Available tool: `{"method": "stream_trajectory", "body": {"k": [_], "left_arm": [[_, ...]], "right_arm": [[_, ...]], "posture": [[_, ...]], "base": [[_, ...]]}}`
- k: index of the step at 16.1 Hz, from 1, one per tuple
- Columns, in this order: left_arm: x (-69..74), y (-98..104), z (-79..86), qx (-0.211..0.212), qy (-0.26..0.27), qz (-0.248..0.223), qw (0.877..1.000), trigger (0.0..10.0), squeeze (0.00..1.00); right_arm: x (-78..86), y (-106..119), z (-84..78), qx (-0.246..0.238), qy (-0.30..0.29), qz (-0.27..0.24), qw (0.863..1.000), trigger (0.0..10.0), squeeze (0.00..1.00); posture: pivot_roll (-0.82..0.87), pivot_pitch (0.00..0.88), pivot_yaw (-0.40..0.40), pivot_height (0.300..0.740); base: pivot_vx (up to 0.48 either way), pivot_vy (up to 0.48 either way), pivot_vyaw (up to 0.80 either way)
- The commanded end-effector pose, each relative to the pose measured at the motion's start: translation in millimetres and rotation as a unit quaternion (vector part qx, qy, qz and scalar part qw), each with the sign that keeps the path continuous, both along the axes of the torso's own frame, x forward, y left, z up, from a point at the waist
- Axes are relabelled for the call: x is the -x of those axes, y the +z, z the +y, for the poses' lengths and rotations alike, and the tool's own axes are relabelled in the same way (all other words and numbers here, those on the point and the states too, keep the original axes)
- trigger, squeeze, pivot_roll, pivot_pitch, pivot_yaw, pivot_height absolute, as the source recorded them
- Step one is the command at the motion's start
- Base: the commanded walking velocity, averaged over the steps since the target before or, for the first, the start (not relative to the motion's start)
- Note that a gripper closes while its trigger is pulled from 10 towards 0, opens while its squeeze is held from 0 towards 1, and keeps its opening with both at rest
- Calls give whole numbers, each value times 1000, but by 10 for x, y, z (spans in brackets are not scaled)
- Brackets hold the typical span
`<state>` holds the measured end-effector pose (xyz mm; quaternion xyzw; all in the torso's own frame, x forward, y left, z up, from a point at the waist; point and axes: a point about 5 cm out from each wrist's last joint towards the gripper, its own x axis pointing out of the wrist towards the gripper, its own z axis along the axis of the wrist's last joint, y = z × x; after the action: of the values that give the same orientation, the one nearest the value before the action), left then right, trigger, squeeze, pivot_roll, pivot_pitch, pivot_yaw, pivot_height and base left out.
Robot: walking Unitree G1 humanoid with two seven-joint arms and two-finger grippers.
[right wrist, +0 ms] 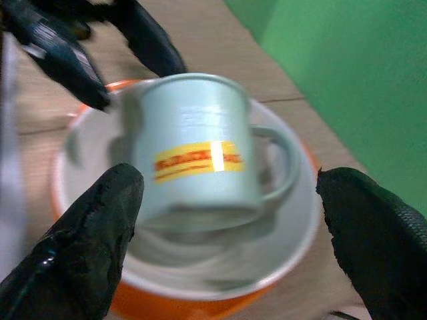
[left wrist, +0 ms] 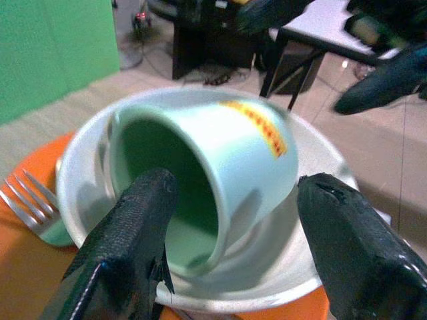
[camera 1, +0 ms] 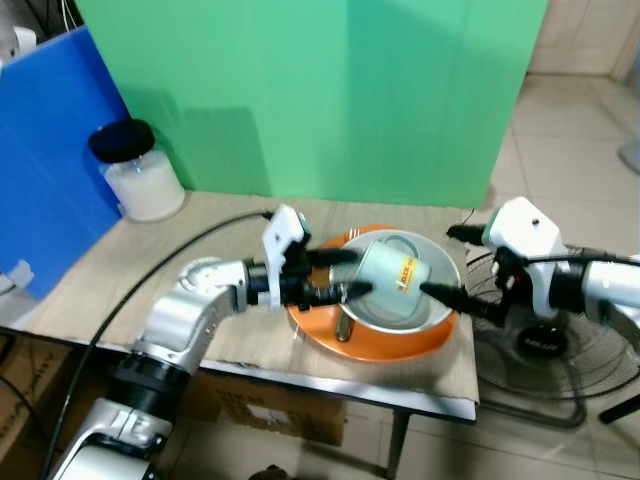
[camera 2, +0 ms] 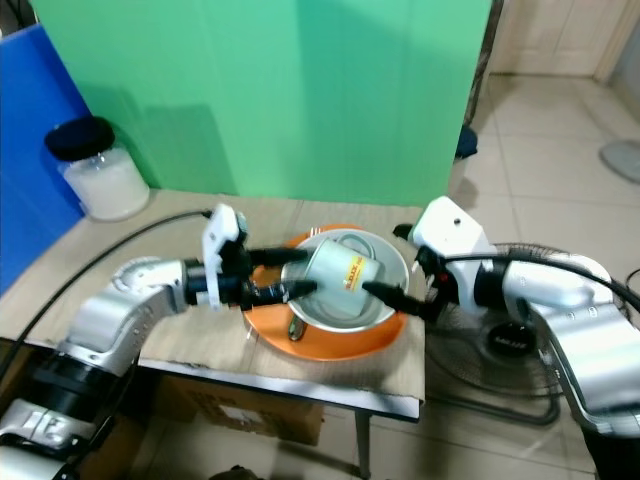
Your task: Setting the table
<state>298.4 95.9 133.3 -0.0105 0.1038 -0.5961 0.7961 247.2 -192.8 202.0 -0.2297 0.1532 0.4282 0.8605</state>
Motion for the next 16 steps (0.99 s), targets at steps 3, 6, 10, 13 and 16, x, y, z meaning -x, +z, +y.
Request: {"method": "stream_trajectory", "body": {"k": [3, 6, 10, 13, 16], "left_arm": [[-85, 5, -25, -20, -11, -6, 1000, 10000, 0], [-117, 2, -73, -7, -21, 5, 1000, 9333, 0], [-129, -33, -131, -5, -35, 11, 999, 1333, 0], [-119, -40, -130, 1, -38, 16, 999, 0, 0], [-96, -62, -133, -2, -47, 20, 999, 0, 0]], "right_arm": [[139, 99, 70, -35, 33, -13, 999, 10000, 0], [340, 21, 136, -45, 83, 23, 995, 10000, 0], [430, -22, 152, -49, 99, 48, 993, 10000, 0], [431, -24, 148, -47, 100, 49, 993, 10000, 0], [426, -26, 155, -45, 102, 50, 993, 10000, 0]], "posture": [[-16, 0, 155, 740], [-22, 0, 163, 740], [-24, 0, 165, 740], [-22, 0, 161, 740], [-19, 0, 161, 740]], "base": [[0, 0, 0], [0, 0, 0], [0, 0, 0], [0, 0, 0], [0, 0, 0]]}}
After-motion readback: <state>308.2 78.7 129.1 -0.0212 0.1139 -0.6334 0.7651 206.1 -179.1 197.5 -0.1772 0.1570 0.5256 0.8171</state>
